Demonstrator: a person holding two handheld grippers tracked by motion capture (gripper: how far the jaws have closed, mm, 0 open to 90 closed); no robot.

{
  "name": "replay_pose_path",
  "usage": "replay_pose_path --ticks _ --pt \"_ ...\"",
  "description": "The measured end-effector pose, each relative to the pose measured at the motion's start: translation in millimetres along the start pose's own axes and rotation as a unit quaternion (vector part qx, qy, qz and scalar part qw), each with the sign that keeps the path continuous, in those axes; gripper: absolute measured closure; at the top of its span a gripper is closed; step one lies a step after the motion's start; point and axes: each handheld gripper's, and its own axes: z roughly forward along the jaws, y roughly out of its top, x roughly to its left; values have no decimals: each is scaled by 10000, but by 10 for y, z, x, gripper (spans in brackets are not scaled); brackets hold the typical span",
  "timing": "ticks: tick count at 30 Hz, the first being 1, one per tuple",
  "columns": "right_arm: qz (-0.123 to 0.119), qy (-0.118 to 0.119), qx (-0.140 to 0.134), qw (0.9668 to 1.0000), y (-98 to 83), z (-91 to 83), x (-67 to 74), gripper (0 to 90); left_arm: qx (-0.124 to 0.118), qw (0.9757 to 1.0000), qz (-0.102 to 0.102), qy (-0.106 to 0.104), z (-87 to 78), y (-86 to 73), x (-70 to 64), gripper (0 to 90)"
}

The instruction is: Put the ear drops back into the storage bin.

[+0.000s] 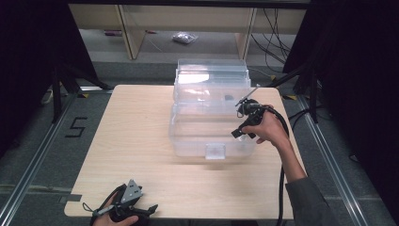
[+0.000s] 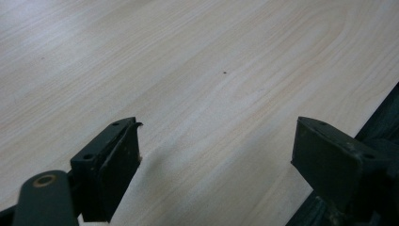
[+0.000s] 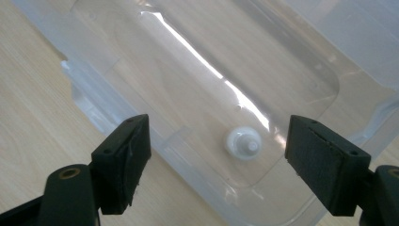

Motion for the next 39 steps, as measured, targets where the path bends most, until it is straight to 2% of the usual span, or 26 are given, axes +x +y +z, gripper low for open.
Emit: replay_pose_path --ticks 2,3,4,5,9,13,14,15,17,20,23,25,26,27,29,30,31,33,34,35,36,37,38,39 --pt "12 4 -56 10000 -25 -16 23 233 5 10000 51 12 -4 3 4 151" --pt "-61 8 -100 9999 -36 -23 25 233 36 10000 43 11 -3 1 5 151" --pt "-17 9 -141 9999 -64 -46 55 230 46 10000 48 21 -1 1 5 151" --pt "-17 9 -141 9999 -64 -46 55 230 -97 9999 -122 30 21 -2 -16 151" --pt "-51 72 -317 9995 -123 -84 109 228 -101 9999 -77 48 14 1 -11 151" --pt "-151 114 -364 9992 -181 -110 157 229 -100 9999 -112 34 19 -1 -17 151" --pt "-83 153 -341 9993 -199 -119 185 229 -97 9999 -120 33 20 -1 -17 151" --pt "-127 89 -353 9993 -216 -120 189 229 -99 9999 -126 33 21 -1 -17 151" --pt "-178 136 -533 9983 -261 -140 225 228 -91 9999 -106 43 15 -1 -15 151" --pt "-252 155 -648 9975 -306 -148 256 226 -101 9999 -130 39 20 -2 -18 151" --pt "-190 211 -648 9975 -343 -155 281 226 -122 9998 -148 30 20 -2 -22 151" --pt "-218 196 -667 9973 -367 -155 284 226 -73 9999 -81 35 12 0 -14 151" --pt "-279 222 -724 9967 -384 -149 286 227 -123 9998 -139 32 17 -1 -22 151" --pt "-190 228 -684 9972 -402 -155 298 226 -122 9998 -129 36 15 0 -21 151" --pt "-215 243 -707 9970 -428 -157 307 225 -154 9998 -128 48 13 3 -19 151" --pt "-215 264 -715 9969 -443 -161 315 224 8 10000 57 18 -11 6 7 151" --pt "-118 214 -674 9974 -458 -171 329 224 -20 10000 26 24 -6 4 2 151" --pt "-272 244 -806 9961 -485 -172 330 219 -7 10000 37 29 -5 4 3 151" --pt "-259 250 -792 9962 -494 -172 334 220 23 10000 77 36 -7 5 7 151" --pt "-241 265 -817 9960 -515 -180 342 219 -10 10000 34 27 -3 5 1 151" --pt "-141 261 -764 9966 -530 -187 361 217 61 9999 116 42 -10 6 13 151" --pt "-326 284 -855 9954 -546 -176 353 218 20 10000 61 21 -7 5 5 151" --pt "-236 325 -842 9956 -582 -173 377 218 -13 10000 28 27 -3 4 2 151" --pt "-236 325 -842 9956 -582 -173 377 218 34 9999 87 46 -8 5 11 151"
